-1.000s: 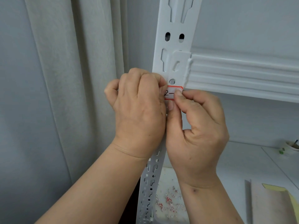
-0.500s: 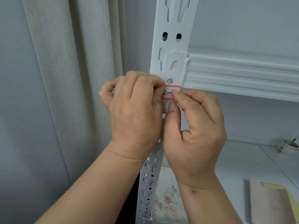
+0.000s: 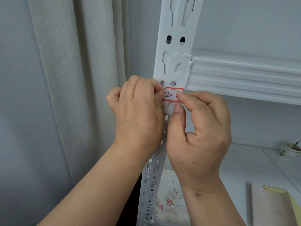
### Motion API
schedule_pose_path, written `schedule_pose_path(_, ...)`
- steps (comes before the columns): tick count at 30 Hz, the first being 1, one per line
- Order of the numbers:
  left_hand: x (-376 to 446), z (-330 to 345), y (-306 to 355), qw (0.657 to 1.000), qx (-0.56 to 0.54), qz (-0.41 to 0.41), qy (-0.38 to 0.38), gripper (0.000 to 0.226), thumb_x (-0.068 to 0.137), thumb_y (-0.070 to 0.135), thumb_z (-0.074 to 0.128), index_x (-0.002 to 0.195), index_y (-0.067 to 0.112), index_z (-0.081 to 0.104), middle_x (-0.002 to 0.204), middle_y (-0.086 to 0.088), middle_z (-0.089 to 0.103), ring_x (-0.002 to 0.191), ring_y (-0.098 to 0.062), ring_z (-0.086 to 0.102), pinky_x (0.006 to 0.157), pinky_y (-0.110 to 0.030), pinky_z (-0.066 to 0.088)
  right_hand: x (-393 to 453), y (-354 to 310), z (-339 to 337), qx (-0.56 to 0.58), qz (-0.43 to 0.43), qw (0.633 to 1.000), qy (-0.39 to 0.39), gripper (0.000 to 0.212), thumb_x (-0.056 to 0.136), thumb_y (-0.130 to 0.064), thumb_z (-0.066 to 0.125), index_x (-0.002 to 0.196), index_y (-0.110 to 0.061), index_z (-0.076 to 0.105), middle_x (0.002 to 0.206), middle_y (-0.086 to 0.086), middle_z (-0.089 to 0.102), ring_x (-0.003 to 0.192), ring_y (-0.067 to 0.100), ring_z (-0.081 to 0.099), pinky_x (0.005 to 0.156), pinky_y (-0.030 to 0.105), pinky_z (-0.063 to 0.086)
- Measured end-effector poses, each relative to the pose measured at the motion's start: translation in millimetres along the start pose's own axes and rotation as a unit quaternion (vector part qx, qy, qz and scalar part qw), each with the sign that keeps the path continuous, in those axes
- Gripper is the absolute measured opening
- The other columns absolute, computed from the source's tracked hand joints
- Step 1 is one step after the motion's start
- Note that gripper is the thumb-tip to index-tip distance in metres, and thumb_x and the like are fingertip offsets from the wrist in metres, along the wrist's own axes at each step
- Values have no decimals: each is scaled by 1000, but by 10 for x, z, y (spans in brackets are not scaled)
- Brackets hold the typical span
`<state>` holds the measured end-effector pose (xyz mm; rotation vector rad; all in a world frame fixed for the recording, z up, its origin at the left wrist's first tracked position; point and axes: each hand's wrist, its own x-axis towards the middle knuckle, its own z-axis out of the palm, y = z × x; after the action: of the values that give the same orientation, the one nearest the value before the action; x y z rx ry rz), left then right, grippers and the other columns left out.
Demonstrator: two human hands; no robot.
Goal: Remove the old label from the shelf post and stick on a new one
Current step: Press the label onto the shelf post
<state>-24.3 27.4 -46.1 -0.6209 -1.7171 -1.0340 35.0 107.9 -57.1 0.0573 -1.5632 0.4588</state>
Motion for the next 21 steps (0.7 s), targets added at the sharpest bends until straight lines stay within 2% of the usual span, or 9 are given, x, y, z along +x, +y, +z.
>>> schedule_pose_path(5,-46,-58,30,1000,-17,-5,-6,8,93,19,58,94,15,65,90,1,66,84,-20,62,86,-30,23,-21,-38,6,-23,10,1000,-14,24,82,-1,62,102,-7,73,102,9,66,92,28,61,79,45,47)
schedule_pose_path(11,24,-29,23,1000,-4,6,18,8,92,20,62,88,16,67,88,1,67,85,-20,63,87,-33,25,-44,-42,14,-44,7,999,-21,28,81,-1,63,106,-9,72,106,10,65,93,32,60,83,44,44)
schedule_pose_path(16,25,-2,20,999,-1,23,44,10,92,18,63,84,14,67,86,2,66,82,-20,63,87,-33,25,-52,-34,20,-53,4,999,-15,31,80,1,64,108,-9,72,105,16,60,91,34,57,79,48,44)
schedule_pose_path(21,36,29,4,996,20,54,66,18,96,21,59,81,13,67,82,0,67,77,-23,63,86,-37,29,-88,-24,41,-75,-7,997,-20,35,81,1,58,112,-8,71,112,16,61,96,36,55,87,44,42)
